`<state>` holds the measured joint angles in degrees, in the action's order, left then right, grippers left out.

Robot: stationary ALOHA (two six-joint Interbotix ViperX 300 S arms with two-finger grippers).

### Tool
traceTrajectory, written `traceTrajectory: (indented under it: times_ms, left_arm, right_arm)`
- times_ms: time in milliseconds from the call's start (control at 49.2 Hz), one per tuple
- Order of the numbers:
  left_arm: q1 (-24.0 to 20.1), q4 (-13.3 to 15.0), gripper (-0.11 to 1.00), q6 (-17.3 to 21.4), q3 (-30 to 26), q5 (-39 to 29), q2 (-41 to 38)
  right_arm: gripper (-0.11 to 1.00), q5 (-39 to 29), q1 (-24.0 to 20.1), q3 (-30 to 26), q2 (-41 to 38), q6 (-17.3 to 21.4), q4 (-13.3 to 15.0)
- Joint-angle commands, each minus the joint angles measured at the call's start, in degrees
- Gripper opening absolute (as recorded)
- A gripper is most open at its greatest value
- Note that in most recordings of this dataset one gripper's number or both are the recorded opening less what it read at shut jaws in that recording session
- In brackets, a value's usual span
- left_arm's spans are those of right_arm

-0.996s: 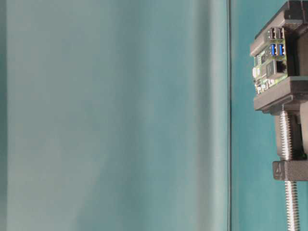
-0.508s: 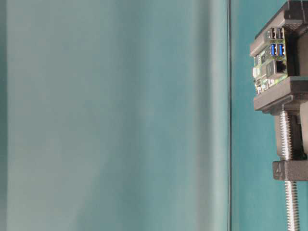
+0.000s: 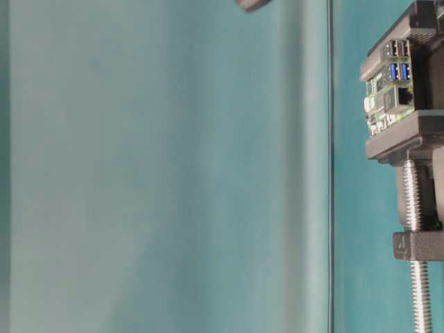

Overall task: Insert the USB into the fixed PCB.
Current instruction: 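Carry the USB plug with the right gripper up to the board's USB port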

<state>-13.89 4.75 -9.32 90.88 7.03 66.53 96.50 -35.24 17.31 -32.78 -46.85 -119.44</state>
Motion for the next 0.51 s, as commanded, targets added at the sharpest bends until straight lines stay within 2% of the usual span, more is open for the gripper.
traceTrajectory:
  times_ms: [0,264,488]
  left_arm:
    - [-0.1,-0.3,0.93,-0.6,-0.6,0.3,-0.4]
    - [0.0,-0.2,0.93,-0.6,-0.6,0.3,-0.4]
    - [-0.1,-0.3,0.93,-0.6,-0.7,0.3,-0.4]
  right_arm:
    - [0.21,0.4,0.5,-0.7,3.0,-0.3,0.4]
    - [0.21,0.2,1.3,-1.1,3.6,-1.1,1.1]
    - [0.21,0.2,1.4,-1.2,4.1,-2.6,5.5]
